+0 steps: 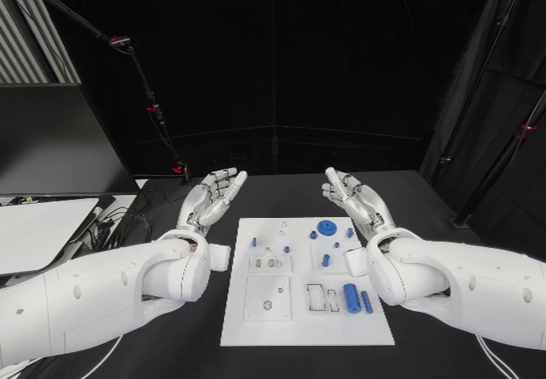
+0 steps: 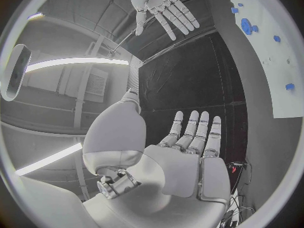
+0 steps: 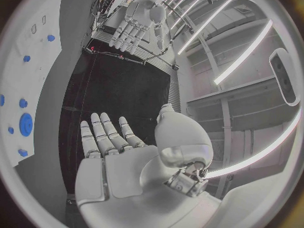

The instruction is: Assemble the parts on the task board

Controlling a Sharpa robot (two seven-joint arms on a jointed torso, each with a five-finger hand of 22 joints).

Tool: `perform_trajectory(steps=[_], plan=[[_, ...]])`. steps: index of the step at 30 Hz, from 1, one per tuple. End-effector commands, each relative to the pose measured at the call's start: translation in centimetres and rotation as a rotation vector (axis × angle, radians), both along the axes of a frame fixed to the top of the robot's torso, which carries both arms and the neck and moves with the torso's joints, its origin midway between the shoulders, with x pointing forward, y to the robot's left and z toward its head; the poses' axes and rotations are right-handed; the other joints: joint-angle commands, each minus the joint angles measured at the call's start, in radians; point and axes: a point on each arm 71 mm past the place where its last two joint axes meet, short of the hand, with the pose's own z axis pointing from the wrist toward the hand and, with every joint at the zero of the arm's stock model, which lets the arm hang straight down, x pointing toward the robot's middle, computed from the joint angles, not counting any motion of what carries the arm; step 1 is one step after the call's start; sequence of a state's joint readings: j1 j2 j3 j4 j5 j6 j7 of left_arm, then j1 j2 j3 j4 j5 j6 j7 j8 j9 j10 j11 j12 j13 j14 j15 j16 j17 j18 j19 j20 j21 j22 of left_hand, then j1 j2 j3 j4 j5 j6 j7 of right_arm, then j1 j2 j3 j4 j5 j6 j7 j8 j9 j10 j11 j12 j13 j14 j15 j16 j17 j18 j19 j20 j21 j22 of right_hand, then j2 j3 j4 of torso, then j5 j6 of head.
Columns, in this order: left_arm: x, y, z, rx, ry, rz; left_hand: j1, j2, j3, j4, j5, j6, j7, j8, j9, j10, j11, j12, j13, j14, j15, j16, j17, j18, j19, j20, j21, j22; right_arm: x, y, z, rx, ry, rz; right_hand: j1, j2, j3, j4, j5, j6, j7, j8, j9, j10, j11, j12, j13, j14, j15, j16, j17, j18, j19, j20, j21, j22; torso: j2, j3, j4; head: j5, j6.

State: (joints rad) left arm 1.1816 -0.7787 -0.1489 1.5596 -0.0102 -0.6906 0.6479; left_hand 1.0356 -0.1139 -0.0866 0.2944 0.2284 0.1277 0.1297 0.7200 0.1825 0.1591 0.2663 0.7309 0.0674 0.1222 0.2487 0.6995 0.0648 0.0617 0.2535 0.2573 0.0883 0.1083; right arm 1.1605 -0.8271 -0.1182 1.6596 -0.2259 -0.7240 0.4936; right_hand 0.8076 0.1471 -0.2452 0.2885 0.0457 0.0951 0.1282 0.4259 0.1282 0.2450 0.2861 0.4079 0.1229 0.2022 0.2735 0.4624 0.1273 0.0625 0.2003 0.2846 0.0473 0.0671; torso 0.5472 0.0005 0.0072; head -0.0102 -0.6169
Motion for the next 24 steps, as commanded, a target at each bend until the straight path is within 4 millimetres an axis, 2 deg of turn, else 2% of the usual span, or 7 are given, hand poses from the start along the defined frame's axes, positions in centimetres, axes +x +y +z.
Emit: perform_trajectory(steps=[1,3,9,10,13,24], plan=[[-0.7,-0.6,2.7,-0.063,-0.342,-0.108,0.005,-0.003,-0.003,0.006,0.005,0.004,0.170,0.007,-0.001,0.000,0.004,0.006,0.001,-0.002,0.004,0.002,0.000,0.020,-0.003,0.006,0.003,0.000,-0.4,0.8,0.8,-0.066,-0.090,0.097,0.009,0.002,0.000,0.004,0.003,0.005,0.175,0.003,0.001,-0.002,0.007,0.005,0.001,-0.001,0.006,0.005,0.001,0.015,0.001,0.004,0.006,0.001,0.000,0.0001,0.0001,0.000,0.000],[-0.8,-0.6,3.0,-0.066,-0.380,-0.126,0.002,-0.015,-0.007,0.006,0.007,0.003,0.170,0.010,-0.004,-0.002,0.004,0.007,0.000,-0.004,0.003,0.000,0.000,0.021,-0.006,0.006,0.003,0.000,-0.5,0.9,0.9,-0.073,-0.097,0.105,0.010,0.003,0.000,0.004,0.003,0.005,0.175,0.004,0.001,-0.002,0.007,0.007,0.001,-0.001,0.006,0.006,0.001,0.015,0.002,0.004,0.006,0.001,0.000,0.0001,0.0001,0.000,0.000],[-0.9,-0.6,3.4,-0.071,-0.433,-0.151,0.003,-0.012,-0.006,0.006,0.007,0.002,0.170,0.011,-0.005,-0.002,0.004,0.008,0.000,-0.005,0.003,0.001,0.000,0.021,-0.007,0.007,0.003,0.000,-0.5,0.9,0.9,-0.074,-0.098,0.107,0.018,0.009,0.001,0.003,0.003,0.005,0.175,0.006,0.000,-0.002,0.006,0.013,0.001,0.000,0.007,0.012,0.001,0.015,0.003,0.004,0.007,0.002,0.000,0.0001,0.0001,0.000,0.000],[-0.6,-1.1,3.3,-0.082,-0.419,-0.172,0.002,-0.007,-0.003,0.006,0.007,0.002,0.170,0.012,-0.007,-0.002,0.004,0.009,0.000,-0.005,0.004,0.001,0.000,0.021,-0.007,0.008,0.003,0.000,-0.1,0.0,0.6,-0.084,-0.085,0.100,0.023,0.012,0.002,0.003,0.004,0.005,0.175,0.006,-0.001,-0.002,0.006,0.017,0.002,0.000,0.007,0.015,0.000,0.014,0.004,0.004,0.008,0.002,0.002,-0.0014,-0.0029,0.030,-0.020],[-0.5,-1.2,3.3,-0.083,-0.418,-0.174,0.002,-0.006,-0.002,0.006,0.006,0.002,0.170,0.013,-0.007,-0.002,0.004,0.009,0.000,-0.005,0.004,0.001,0.000,0.021,-0.005,0.009,0.004,0.001,-0.1,-0.2,0.6,-0.085,-0.083,0.099,0.026,0.014,0.002,0.002,0.004,0.005,0.175,0.007,-0.002,-0.001,0.006,0.020,0.002,-0.001,0.007,0.016,0.000,0.014,0.005,0.004,0.008,0.003,0.005,-0.0022,-0.0017,0.031,-0.022],[-0.6,-1.2,3.3,-0.088,-0.414,-0.181,0.004,-0.004,0.000,0.006,0.006,0.004,0.169,0.016,-0.009,-0.006,0.003,0.009,-0.001,-0.006,0.004,0.000,0.000,0.023,0.005,0.014,0.009,0.005,-0.2,-0.9,0.4,-0.089,-0.048,0.109,0.032,0.016,0.000,0.003,0.004,0.003,0.175,0.007,-0.003,0.003,0.007,0.031,0.003,-0.001,0.008,0.022,-0.001,0.014,0.006,0.004,0.009,0.003,0.039,0.0002,-0.0029,0.040,-0.024]])
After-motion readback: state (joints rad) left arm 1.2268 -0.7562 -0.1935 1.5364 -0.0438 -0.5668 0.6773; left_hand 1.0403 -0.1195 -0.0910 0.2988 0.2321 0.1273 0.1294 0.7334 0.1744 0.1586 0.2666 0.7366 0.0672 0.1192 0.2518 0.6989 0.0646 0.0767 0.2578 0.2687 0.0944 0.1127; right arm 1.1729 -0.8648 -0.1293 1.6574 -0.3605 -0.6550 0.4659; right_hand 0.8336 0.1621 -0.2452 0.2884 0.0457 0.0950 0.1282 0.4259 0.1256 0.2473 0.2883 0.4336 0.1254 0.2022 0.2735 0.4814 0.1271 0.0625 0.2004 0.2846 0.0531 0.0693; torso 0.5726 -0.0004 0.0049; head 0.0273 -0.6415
